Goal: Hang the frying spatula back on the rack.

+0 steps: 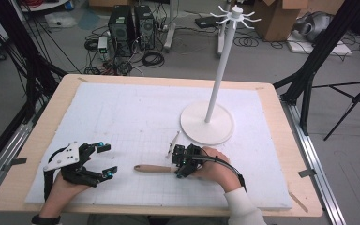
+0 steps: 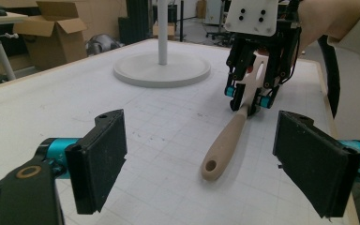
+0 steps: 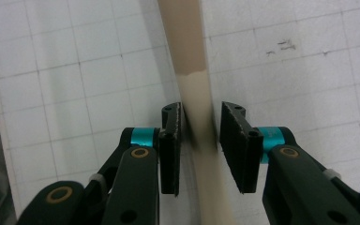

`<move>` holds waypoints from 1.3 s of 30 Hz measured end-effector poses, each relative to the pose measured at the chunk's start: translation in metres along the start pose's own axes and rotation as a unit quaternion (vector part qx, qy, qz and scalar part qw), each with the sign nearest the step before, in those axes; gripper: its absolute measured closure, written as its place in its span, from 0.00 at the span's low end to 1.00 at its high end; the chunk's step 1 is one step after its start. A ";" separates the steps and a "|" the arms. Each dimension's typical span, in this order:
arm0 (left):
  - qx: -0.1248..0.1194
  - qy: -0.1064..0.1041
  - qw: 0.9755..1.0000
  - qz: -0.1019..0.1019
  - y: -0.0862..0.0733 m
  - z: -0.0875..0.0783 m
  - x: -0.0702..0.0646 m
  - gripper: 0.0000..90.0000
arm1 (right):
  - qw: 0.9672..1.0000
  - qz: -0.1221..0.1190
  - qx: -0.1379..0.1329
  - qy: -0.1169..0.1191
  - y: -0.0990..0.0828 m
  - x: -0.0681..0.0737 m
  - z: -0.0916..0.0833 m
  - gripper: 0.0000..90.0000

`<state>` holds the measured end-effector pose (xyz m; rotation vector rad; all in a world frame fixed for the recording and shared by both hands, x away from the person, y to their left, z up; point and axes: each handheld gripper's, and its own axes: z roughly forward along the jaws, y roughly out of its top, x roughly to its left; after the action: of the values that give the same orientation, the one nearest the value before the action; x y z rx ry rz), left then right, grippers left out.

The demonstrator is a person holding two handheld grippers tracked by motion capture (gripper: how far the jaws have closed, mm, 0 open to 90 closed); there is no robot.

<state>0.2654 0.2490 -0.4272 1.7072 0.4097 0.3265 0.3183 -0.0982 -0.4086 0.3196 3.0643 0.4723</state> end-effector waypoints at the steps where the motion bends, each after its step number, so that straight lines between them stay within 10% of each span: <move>1: 0.000 -0.001 1.000 -0.001 -0.001 0.000 0.000 0.20 | 1.000 -0.008 0.006 -0.001 0.002 -0.001 0.000 0.76; 13: 0.006 -0.006 1.000 -0.002 0.000 0.002 -0.003 0.20 | 1.000 -0.018 0.014 -0.012 0.004 0.006 0.000 0.85; 23: -0.011 -0.003 1.000 0.000 0.002 -0.001 -0.002 0.21 | 0.994 0.013 -0.099 -0.040 -0.020 0.008 -0.012 0.86; 34: -0.026 -0.009 1.000 0.008 0.010 0.000 -0.009 0.21 | 0.961 0.042 -0.256 -0.094 -0.039 0.023 -0.049 0.86; 35: -0.029 -0.008 0.999 0.010 0.012 0.000 -0.011 0.21 | 0.953 0.047 -0.282 -0.104 -0.042 0.026 -0.054 0.86; 39: -0.040 -0.008 0.999 0.011 0.015 -0.001 -0.012 0.21 | 0.940 0.051 -0.316 -0.120 -0.045 0.031 -0.062 0.86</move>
<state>0.2553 0.2421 -0.4118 1.6363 0.3624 0.3399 0.2759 -0.1521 -0.3626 0.4613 2.4910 1.2646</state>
